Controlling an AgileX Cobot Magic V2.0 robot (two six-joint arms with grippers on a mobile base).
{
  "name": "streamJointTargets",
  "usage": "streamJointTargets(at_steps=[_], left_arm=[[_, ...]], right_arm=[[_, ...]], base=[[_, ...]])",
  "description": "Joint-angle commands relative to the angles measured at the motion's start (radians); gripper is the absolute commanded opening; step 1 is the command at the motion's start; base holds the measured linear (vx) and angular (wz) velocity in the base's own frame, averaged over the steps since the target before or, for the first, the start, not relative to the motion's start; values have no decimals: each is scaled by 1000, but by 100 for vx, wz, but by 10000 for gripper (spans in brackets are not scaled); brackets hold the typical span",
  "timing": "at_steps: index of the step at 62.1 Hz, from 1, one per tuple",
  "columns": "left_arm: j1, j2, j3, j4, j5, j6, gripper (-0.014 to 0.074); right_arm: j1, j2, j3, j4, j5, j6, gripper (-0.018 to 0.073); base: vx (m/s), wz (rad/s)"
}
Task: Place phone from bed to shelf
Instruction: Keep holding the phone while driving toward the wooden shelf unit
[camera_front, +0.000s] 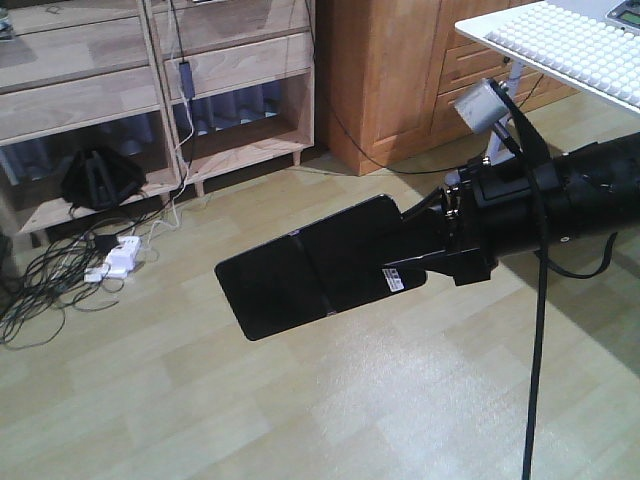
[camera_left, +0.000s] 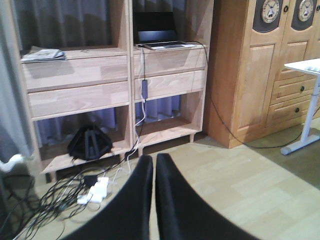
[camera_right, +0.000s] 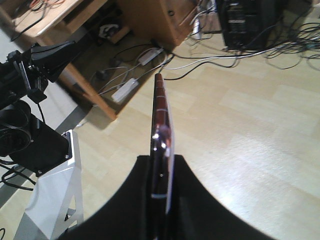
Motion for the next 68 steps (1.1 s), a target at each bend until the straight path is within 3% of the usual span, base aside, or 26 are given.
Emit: streamJointTargets(at_steps=[1, 68], left_arm=[[-4, -13, -21, -9, -72, -6, 1], [-4, -13, -21, -9, -72, -6, 1]], right_arm=[[-2, -35, -26, 87, 68, -1, -2], [-2, -35, -26, 87, 67, -1, -2]], base=[[48, -11], [45, -12]])
